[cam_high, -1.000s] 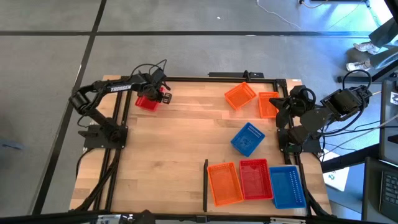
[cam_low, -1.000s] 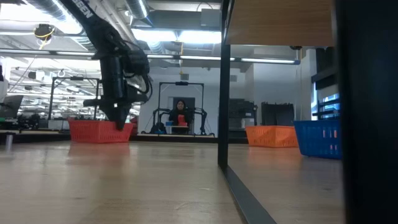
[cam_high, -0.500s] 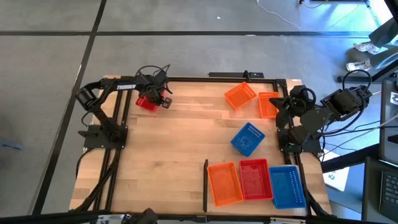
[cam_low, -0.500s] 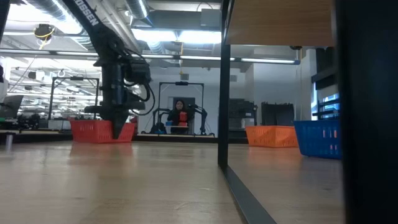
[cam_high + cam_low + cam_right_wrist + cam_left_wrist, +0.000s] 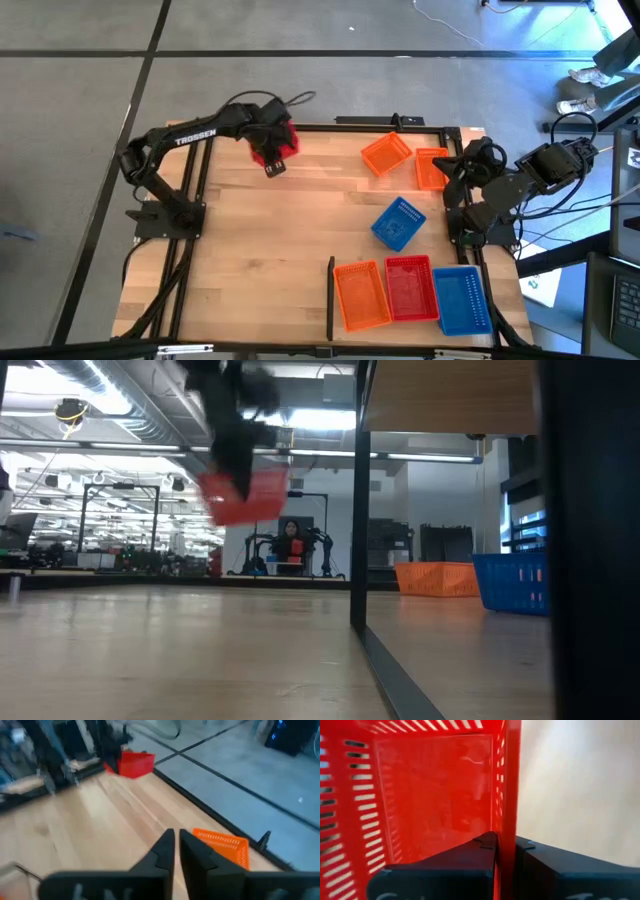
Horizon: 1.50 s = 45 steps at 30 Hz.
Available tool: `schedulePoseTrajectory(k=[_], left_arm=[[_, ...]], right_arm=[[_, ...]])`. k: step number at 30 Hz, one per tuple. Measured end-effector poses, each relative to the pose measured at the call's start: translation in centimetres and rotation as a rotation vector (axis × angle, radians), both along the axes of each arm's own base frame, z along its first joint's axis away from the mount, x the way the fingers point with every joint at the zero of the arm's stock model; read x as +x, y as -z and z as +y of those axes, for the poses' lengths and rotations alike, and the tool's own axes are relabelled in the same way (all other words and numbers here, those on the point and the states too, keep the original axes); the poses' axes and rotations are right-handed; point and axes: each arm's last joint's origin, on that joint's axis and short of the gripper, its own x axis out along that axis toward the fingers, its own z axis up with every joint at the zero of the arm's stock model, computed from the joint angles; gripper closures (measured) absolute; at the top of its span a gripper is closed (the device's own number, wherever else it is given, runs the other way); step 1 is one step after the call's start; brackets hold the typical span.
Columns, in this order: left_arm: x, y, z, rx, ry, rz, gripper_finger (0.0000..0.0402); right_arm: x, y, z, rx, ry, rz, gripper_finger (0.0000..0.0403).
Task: Stack baskets on shelf by color
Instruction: Stack the red basket on top of the red baskets on the shelf
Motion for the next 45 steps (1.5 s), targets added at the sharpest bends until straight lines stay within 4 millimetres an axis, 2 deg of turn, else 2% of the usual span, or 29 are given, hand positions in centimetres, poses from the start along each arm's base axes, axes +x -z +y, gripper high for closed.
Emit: schedulePoseTrajectory(k=[3, 6, 10, 14, 19, 28, 34, 39, 45], left_arm=[[1.7, -3.4, -2.0, 0.070, 0.281, -0.092, 0.0401], [2.9, -6.6, -3.9, 0.149, 0.474, -0.202, 0.0401], [3.7, -9.7, -6.0, 0.200, 0.629, -0.320, 0.0401], [4.1, -11.4, -7.7, 0.175, 0.721, -0.410, 0.0401], [4.4, -11.5, -9.0, 0.126, 0.784, -0.441, 0.0401], [5.8, -10.1, -9.8, 0.081, 0.812, -0.396, 0.0401], [5.8, -10.0, -9.7, 0.075, 0.810, -0.392, 0.0401], [5.7, -10.0, -9.9, 0.024, 0.825, -0.410, 0.0401], [5.6, -9.1, -10.0, -0.039, 0.809, -0.339, 0.0401]], right_arm=[[0.5, 0.1, 0.3, -0.066, -0.038, 0.056, 0.0350], [1.1, 0.4, 0.7, -0.174, -0.103, 0.147, 0.0323], [2.5, 0.4, 1.4, -0.322, -0.201, 0.236, 0.0309], [4.7, 0.0, 2.0, -0.436, -0.321, 0.264, 0.0311], [7.6, -0.6, 1.6, -0.539, -0.474, 0.268, 0.0313], [11.3, -1.5, -2.3, -0.535, -0.707, 0.119, 0.0313], [14.3, 0.2, -4.2, -0.489, -0.885, 0.130, 0.0313], [16.9, 1.7, -5.2, -0.536, -0.935, 0.171, 0.0313], [17.7, 1.7, -5.7, -0.610, -0.936, 0.159, 0.0313]])
